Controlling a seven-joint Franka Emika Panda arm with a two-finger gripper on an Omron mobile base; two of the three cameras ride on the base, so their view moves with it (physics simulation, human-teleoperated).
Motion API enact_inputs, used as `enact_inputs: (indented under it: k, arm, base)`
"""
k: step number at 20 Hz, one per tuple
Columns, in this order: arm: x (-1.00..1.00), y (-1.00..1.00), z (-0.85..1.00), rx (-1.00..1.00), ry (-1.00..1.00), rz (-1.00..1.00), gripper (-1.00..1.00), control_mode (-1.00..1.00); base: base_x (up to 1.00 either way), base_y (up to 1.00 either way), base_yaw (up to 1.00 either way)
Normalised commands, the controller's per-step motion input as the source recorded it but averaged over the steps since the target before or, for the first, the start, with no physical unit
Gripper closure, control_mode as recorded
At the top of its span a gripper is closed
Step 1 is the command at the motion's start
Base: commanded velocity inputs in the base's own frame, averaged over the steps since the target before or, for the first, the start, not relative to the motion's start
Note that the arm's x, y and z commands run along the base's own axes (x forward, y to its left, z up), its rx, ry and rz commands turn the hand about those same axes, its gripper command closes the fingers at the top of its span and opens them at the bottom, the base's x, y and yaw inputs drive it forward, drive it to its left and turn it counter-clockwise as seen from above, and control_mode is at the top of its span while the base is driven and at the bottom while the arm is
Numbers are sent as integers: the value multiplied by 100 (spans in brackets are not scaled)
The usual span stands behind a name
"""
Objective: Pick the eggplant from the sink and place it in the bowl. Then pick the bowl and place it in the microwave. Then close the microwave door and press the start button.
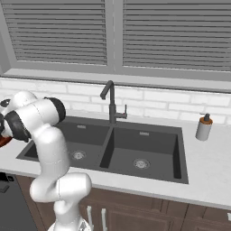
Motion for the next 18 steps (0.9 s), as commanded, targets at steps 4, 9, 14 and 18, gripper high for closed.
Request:
enact_inputs:
  k: [4, 9, 14, 18]
  arm:
    - [-26, -39, 58, 25, 0, -34, 100, -100]
    - [-20, -45, 67, 30, 4, -38, 100, -100]
    - [-44, -32, 88, 7, 2, -31, 100, -100]
    - [-49, -44, 96, 0, 5, -37, 100, -100]
  base:
    - [0, 0, 0]
    - [0, 0, 0]
    - [0, 0, 0]
    - [0, 0, 0]
